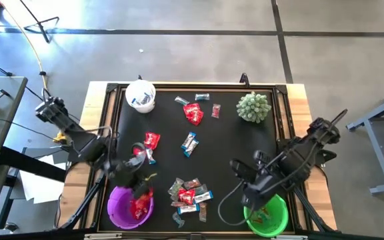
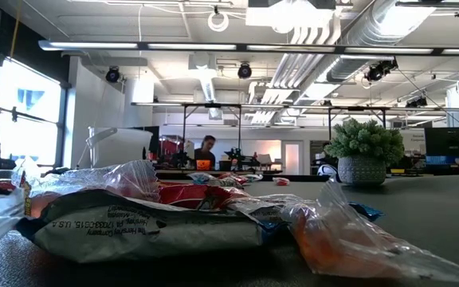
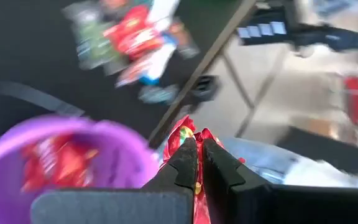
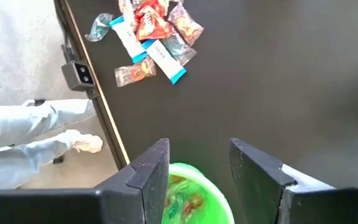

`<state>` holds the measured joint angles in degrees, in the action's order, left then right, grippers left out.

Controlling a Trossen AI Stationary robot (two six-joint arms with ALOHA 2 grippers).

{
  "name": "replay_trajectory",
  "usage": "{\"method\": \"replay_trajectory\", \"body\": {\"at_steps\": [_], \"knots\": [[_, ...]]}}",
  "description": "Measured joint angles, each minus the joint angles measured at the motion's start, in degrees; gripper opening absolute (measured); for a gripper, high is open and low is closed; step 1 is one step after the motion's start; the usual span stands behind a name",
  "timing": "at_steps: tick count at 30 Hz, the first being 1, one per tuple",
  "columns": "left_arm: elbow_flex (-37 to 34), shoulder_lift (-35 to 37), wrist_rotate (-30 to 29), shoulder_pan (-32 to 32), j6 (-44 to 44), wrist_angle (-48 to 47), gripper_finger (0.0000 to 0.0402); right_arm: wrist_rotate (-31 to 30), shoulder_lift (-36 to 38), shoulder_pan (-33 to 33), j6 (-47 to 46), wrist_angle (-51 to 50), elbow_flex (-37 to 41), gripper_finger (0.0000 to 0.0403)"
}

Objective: Sort candy
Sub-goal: Put the red candy into the violet bucket

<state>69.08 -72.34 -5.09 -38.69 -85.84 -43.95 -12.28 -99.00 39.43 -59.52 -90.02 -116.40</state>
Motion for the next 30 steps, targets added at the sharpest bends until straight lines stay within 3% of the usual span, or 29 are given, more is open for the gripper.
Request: {"method": "replay_trajectory", "body": {"at_steps": [5, 10, 19, 26, 30], "knots": [[0.00, -0.11, -3.17, -6.58, -14.95, -10.55, 0.0000, -1.52, 0.00, 2.81, -0.66, 0.00, 0.00, 0.0161], [0.00, -0.13, -0.66, -11.02, -24.94, -13.43, 0.0004, -3.19, 0.00, 4.72, -0.58, 0.00, 0.00, 0.0161], [0.00, -0.13, 2.93, -12.07, -18.85, -12.23, 0.0048, -5.60, 0.00, 5.39, 1.84, 0.00, 0.00, 0.0161], [0.00, -0.13, 2.82, -9.91, -18.91, -11.23, 0.0069, -9.36, 0.00, 5.23, 4.44, 0.00, 0.00, 0.0161], [0.00, -0.13, -4.17, -7.66, -13.13, -4.75, 0.0070, -9.30, 0.43, 4.12, 5.66, 0.01, 0.00, 0.0161]]}}
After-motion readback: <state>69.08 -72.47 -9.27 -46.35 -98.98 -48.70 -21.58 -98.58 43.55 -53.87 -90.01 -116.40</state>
